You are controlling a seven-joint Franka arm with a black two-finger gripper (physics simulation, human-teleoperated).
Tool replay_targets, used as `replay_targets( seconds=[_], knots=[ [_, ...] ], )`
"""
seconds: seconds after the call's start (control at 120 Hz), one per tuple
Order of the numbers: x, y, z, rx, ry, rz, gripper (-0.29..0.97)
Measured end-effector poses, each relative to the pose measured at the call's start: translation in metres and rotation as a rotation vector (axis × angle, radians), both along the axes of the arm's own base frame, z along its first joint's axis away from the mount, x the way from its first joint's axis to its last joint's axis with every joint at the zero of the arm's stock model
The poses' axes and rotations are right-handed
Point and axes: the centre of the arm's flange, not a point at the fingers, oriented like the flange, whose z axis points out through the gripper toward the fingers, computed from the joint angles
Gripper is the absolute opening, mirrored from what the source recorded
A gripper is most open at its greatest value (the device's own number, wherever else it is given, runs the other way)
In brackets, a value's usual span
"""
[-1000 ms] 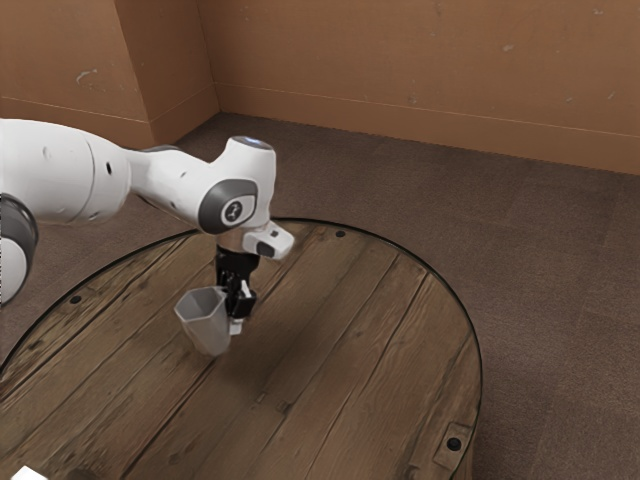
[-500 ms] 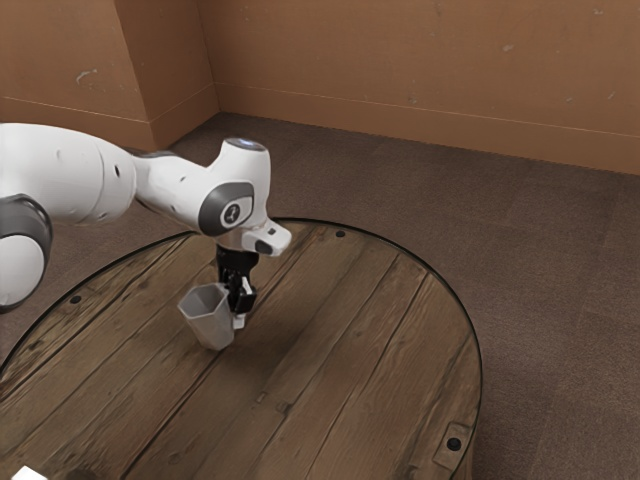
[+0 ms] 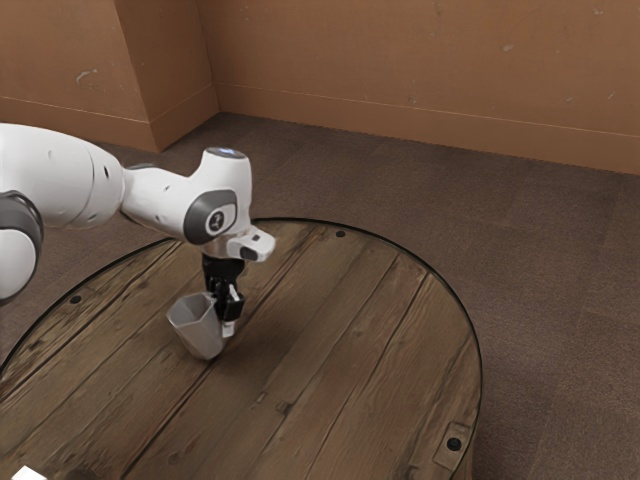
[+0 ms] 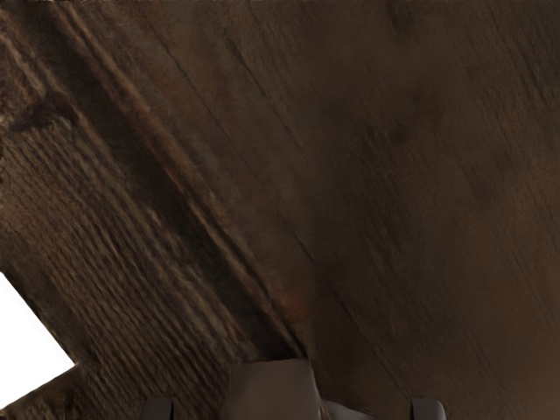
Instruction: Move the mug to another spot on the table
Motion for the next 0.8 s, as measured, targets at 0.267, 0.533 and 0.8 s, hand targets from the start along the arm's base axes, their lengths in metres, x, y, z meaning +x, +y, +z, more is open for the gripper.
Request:
replay_targets(
  seconds=[0.267, 0.533, 0.8],
  knots=[
    [0.001, -0.002, -0.004, -0.039, -0.025, 0.020, 0.44],
    [0.013, 0.000, 0.000, -0.045, -0.109, 0.009, 0.61],
    [0.035, 0.013, 0.054, -0.032, -0.269, -0.010, 0.66]
  ],
)
